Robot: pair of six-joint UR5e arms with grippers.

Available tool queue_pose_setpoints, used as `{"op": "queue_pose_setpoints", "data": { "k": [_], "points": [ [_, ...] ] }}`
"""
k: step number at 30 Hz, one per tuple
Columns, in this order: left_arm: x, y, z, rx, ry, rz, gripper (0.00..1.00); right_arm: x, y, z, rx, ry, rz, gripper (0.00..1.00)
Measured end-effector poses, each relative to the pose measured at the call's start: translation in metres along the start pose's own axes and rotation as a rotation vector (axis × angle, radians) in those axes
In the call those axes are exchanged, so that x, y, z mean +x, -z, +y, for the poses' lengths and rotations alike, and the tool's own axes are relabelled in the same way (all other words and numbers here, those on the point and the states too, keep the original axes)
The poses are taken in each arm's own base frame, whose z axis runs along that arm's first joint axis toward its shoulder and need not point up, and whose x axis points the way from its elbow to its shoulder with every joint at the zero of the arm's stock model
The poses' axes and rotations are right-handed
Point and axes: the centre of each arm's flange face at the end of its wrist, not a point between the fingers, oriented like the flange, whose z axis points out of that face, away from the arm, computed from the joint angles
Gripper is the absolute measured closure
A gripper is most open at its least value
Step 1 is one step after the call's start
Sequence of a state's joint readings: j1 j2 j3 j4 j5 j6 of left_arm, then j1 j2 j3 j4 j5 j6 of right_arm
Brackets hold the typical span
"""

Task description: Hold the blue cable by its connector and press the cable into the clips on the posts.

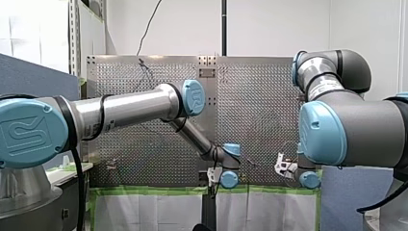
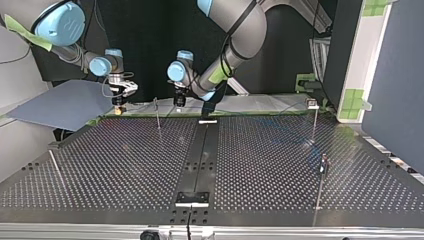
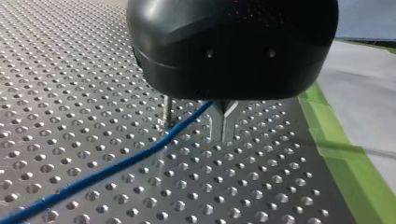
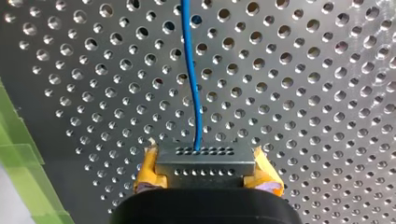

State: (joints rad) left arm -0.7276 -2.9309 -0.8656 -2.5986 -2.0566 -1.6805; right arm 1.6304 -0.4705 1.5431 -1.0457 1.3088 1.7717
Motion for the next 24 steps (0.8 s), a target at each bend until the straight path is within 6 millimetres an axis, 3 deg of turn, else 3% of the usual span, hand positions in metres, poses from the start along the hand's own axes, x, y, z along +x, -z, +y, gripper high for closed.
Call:
{"op": "queue_pose_setpoints", "data": {
  "k": [13,14,15,16,17,18,19,21,22,23,24],
  "points": [
    [-0.021,-0.013,-0.007,0.002,0.01,-0.02,1.0,0.002,-0.002,0.003,-0.005,-0.003,0.002,1.0],
    [-0.021,-0.013,-0.006,0.002,0.009,-0.018,0.95,0.002,-0.002,0.003,-0.005,-0.003,0.002,1.0],
    [-0.02,-0.013,-0.006,0.001,0.009,-0.017,0.75,0.002,-0.002,0.003,-0.006,-0.004,0.001,1.0],
    [-0.02,-0.012,-0.006,0.002,0.008,-0.017,0.75,0.002,-0.002,0.003,-0.006,-0.004,0.0,1.0],
    [-0.019,-0.012,-0.006,0.002,0.008,-0.016,0.61,0.002,-0.002,0.002,-0.006,-0.004,-0.002,1.0],
    [-0.018,-0.011,-0.007,0.003,0.008,-0.016,0.4,0.001,-0.002,0.002,-0.005,-0.005,-0.003,1.0],
    [-0.018,-0.01,-0.008,0.005,0.007,-0.016,0.4,0.001,-0.002,0.001,-0.005,-0.005,-0.004,1.0],
    [-0.017,-0.008,-0.01,0.011,0.003,-0.015,0.13,0.001,-0.002,0.001,-0.005,-0.005,-0.005,1.0],
    [-0.017,-0.008,-0.011,0.015,0.0,-0.014,0.13,0.001,-0.002,0.001,-0.004,-0.005,-0.006,1.0],
    [-0.016,-0.007,-0.012,0.02,-0.005,-0.013,0.0,0.001,-0.002,0.0,-0.004,-0.005,-0.007,1.0],
    [-0.016,-0.006,-0.013,0.022,-0.008,-0.012,0.0,0.001,-0.002,-0.001,-0.003,-0.006,-0.009,1.0]
  ]
}}
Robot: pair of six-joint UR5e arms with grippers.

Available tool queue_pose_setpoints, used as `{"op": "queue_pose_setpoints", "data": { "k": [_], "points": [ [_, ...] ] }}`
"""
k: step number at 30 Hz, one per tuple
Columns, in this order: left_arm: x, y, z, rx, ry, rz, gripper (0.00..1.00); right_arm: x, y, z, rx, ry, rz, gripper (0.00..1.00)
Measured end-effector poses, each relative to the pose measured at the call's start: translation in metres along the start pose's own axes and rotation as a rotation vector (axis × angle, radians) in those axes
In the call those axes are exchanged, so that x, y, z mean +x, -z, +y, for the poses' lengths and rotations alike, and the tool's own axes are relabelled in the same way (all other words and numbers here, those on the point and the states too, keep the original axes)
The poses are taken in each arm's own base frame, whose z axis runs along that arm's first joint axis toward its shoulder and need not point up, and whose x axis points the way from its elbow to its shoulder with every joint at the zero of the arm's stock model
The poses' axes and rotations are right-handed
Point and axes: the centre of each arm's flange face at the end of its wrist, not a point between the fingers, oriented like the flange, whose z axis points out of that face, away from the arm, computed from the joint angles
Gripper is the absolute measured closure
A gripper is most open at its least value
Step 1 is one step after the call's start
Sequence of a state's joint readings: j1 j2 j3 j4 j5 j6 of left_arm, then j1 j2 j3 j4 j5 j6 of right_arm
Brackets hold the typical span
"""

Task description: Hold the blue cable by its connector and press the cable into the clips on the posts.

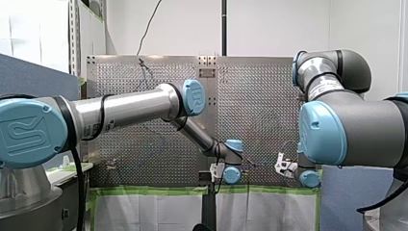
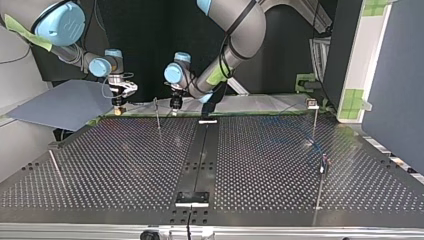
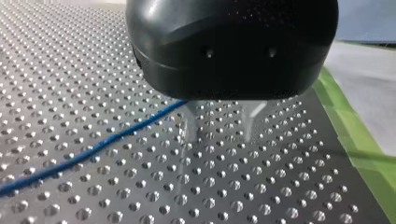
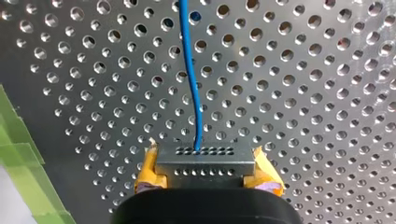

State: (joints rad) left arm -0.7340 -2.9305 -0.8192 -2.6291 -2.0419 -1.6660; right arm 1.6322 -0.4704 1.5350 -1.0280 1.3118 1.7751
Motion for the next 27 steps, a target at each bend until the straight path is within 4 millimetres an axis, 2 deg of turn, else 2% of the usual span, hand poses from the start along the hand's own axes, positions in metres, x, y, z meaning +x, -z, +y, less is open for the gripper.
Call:
{"op": "queue_pose_setpoints", "data": {
  "k": [10,18,27],
  "points": [
    [0.002,0.013,-0.006,0.022,-0.027,0.023,0.0,-0.002,0.001,-0.005,0.004,-0.003,-0.014,1.0],
    [-0.024,0.03,-0.024,0.096,-0.03,0.006,0.0,-0.004,0.002,-0.007,0.005,-0.006,-0.026,1.0],
    [-0.05,0.054,-0.03,0.114,-0.074,0.057,0.0,-0.006,0.003,-0.01,0.007,-0.008,-0.037,1.0]
  ]
}}
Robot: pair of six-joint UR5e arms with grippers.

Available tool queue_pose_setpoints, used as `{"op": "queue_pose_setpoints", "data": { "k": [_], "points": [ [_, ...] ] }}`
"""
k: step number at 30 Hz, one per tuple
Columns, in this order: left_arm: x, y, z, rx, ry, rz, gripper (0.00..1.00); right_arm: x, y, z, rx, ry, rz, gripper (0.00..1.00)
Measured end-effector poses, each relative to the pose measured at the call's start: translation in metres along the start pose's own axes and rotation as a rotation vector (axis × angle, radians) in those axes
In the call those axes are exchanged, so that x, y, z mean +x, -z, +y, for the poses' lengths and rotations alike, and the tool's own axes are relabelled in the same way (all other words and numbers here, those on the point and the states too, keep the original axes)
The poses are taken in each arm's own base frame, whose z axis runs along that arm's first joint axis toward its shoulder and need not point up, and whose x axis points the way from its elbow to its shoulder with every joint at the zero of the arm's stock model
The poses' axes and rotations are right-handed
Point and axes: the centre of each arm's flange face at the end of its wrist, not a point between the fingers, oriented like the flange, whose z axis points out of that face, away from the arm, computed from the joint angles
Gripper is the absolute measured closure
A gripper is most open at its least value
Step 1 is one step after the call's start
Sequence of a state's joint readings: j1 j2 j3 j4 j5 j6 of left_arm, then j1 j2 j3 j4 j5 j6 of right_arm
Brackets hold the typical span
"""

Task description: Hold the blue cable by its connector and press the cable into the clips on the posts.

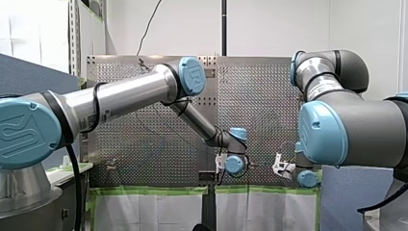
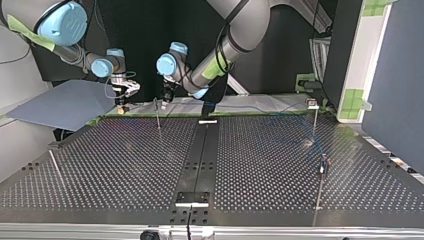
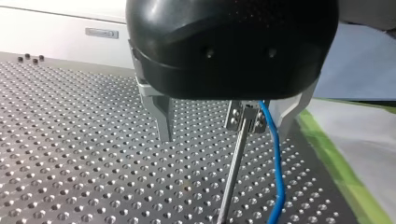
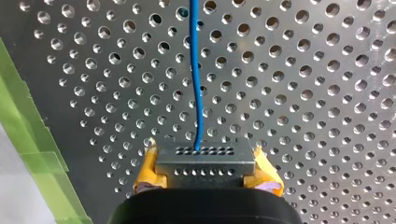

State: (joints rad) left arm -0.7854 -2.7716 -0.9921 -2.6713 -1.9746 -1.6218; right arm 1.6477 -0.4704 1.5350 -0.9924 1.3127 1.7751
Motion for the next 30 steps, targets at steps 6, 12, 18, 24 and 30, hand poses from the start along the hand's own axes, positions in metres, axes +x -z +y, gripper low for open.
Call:
{"op": "queue_pose_setpoints", "data": {
  "k": [6,12,18,24,30],
  "points": [
    [0.004,0.012,-0.002,0.002,-0.031,0.04,0.0,-0.001,0.0,-0.002,0.002,0.0,-0.003,1.0],
    [0.006,0.02,-0.014,0.022,-0.046,0.045,0.0,-0.002,0.0,-0.004,0.005,-0.002,-0.004,1.0],
    [0.006,0.026,-0.025,0.051,-0.047,0.044,0.0,-0.003,0.0,-0.005,0.006,-0.002,-0.005,1.0],
    [0.007,0.029,-0.03,0.061,-0.042,0.046,0.0,-0.003,0.001,-0.006,0.007,-0.003,-0.006,1.0],
    [0.01,0.03,-0.034,0.069,-0.022,0.041,0.0,-0.003,0.0,-0.006,0.008,-0.011,-0.003,1.0]
  ]
}}
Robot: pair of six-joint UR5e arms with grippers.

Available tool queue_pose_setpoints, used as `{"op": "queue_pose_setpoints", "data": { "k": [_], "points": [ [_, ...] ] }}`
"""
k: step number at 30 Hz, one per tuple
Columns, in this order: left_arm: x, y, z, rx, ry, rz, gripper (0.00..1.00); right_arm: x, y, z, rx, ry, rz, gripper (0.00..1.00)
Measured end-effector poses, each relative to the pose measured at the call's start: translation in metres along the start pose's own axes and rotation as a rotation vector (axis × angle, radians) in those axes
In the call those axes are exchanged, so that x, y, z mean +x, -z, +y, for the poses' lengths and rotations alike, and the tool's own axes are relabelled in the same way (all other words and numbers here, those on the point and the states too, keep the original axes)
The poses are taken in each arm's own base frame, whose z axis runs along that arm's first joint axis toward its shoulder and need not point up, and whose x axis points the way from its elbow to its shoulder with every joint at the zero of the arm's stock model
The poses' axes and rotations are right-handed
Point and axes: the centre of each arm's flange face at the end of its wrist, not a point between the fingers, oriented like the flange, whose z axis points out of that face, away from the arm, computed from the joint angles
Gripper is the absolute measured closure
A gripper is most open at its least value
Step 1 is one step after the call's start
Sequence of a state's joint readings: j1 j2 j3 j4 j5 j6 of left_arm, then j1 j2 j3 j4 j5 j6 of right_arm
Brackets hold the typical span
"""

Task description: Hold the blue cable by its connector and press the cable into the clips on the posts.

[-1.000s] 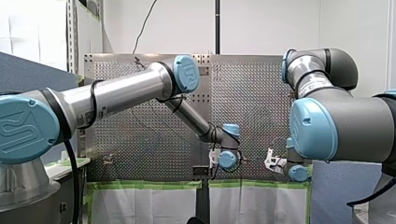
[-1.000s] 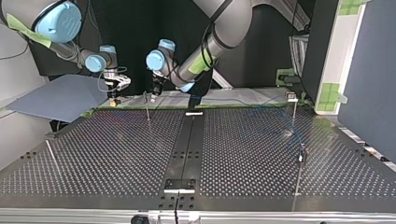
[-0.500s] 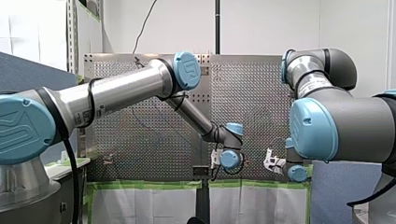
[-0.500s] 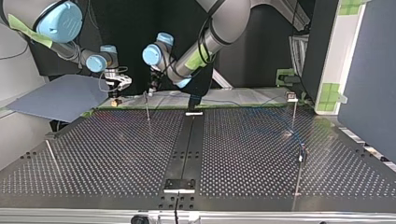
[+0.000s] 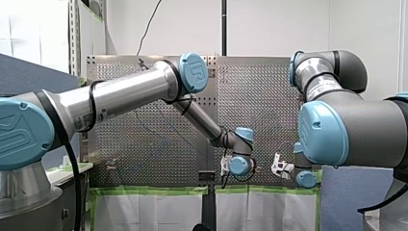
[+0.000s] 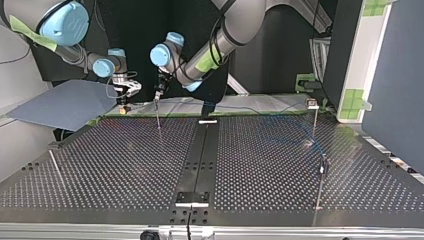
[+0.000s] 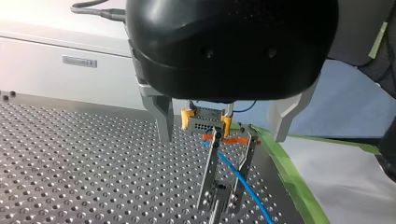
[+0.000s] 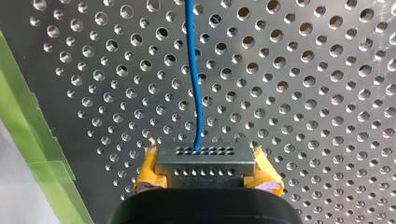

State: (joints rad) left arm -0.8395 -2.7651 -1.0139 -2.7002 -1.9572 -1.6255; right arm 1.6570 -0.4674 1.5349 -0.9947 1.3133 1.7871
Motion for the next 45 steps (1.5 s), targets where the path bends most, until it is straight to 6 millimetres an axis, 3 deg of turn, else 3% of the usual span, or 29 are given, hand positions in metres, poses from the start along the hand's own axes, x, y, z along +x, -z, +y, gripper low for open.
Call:
{"op": "queue_pose_setpoints", "data": {
  "k": [11,28,45],
  "points": [
    [0.02,-0.002,-0.002,0.005,0.019,-0.002,0.0,-0.001,0.0,-0.001,0.002,-0.003,-0.001,1.0],
    [0.02,-0.002,-0.004,-0.003,0.022,-0.008,0.0,-0.002,0.0,-0.003,0.005,-0.021,-0.002,1.0],
    [0.016,0.015,-0.009,-0.033,-0.039,0.04,0.0,-0.004,0.001,-0.002,0.007,-0.042,-0.005,1.0]
  ]
}}
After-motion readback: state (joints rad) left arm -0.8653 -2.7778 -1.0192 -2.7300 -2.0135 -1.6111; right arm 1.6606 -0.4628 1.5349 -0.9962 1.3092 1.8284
